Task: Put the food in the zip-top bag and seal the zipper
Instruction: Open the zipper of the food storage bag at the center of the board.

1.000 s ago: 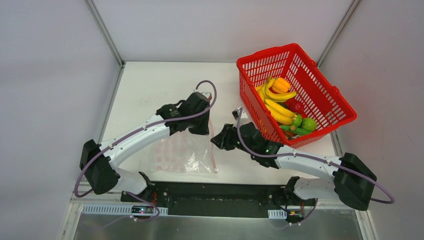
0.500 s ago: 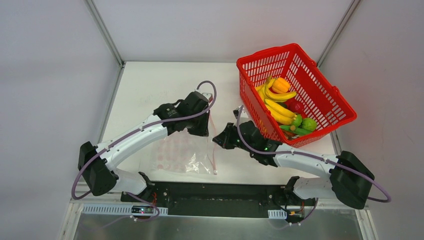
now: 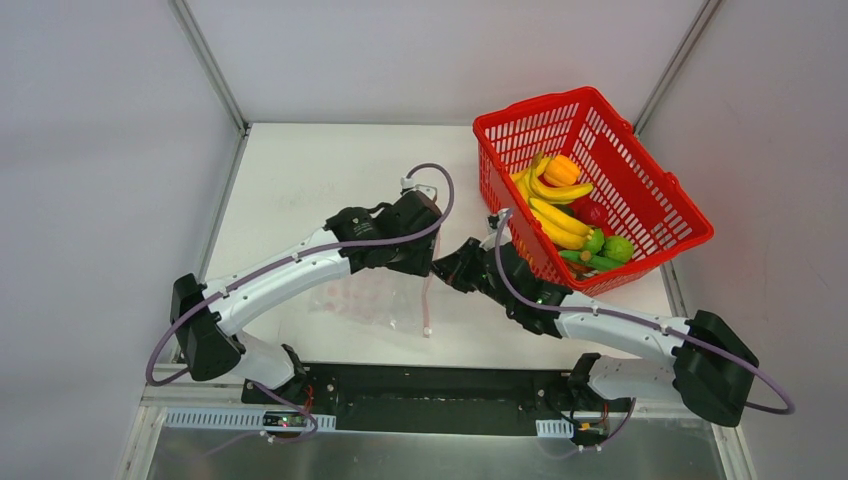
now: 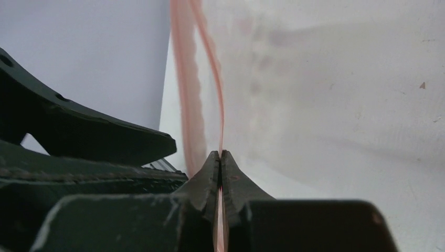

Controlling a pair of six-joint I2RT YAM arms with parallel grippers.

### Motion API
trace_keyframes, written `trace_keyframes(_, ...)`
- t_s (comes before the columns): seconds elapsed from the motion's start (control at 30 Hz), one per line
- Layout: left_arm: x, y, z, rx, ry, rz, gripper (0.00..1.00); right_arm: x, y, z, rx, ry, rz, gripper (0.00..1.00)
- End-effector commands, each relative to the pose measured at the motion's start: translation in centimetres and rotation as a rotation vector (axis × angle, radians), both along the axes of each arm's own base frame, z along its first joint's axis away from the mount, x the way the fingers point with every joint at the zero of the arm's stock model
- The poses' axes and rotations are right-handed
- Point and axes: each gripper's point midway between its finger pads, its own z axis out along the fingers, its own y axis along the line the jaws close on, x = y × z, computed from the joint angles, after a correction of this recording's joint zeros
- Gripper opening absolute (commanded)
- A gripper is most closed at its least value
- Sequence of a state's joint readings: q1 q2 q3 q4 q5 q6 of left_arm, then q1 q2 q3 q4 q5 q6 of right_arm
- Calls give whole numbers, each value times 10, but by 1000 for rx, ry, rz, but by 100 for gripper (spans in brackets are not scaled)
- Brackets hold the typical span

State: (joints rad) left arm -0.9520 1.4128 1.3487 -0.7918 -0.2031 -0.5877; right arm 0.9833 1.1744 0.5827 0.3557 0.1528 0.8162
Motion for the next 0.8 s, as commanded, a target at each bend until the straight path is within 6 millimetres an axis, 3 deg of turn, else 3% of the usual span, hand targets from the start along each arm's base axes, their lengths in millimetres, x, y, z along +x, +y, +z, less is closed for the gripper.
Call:
trace_keyframes(0.0, -1, -2, 10, 44, -52, 21, 50, 11, -2, 33, 144, 7, -107, 0)
trace_keyframes(0.17, -5, -10, 13, 35, -71, 9, 52, 18, -10, 37, 154, 8, -172, 0)
trace_keyframes(0.33, -3, -1, 14, 69, -99, 36, 46, 20, -16, 40, 155, 0, -202, 0)
trace_keyframes(0.53, 0, 9, 14, 119, -125, 58, 47, 18, -14, 43, 176, 17, -191, 0)
trace_keyframes(0.77, -1, -2, 8, 115, -116, 33, 46, 21, -16, 53, 182, 3, -205, 0)
